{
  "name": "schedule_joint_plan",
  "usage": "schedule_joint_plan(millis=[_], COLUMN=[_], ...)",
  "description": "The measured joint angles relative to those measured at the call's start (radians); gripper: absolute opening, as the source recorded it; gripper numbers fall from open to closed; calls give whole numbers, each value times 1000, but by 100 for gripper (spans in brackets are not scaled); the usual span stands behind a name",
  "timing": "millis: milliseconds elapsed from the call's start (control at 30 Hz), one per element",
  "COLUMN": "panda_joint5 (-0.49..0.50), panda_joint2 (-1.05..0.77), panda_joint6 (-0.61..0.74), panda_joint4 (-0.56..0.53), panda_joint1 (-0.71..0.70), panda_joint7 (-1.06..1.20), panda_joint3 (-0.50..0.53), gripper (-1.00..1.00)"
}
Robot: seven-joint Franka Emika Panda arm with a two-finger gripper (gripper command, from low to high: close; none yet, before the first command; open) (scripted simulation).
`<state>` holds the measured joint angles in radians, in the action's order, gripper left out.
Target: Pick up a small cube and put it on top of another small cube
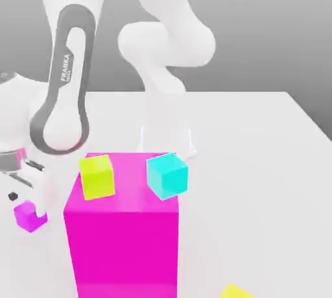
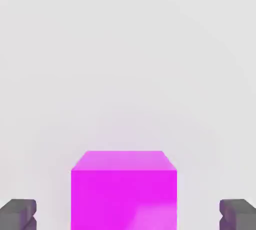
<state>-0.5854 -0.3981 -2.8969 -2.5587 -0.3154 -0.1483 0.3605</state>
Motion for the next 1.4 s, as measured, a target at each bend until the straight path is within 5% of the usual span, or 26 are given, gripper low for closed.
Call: schedule_joint_plan(millis=[33, 267, 533, 800, 1033, 1300, 1400], panda_joint5=[-16, -10, 251, 301, 467, 620, 646], panda_joint2=[-13, -10, 176, 294, 460, 672, 672], panda_joint6=[-9, -6, 108, 426, 732, 831, 759], panda_joint4=[4, 3, -55, 110, 248, 205, 149], panda_joint1=[-15, -14, 136, 198, 327, 510, 540], panda_joint7=[13, 8, -190, -193, -84, 165, 209], panda_joint3=[-19, -16, 187, 143, 72, -111, -141], gripper=[-100, -100, -100, -100, -100, -100, -100])
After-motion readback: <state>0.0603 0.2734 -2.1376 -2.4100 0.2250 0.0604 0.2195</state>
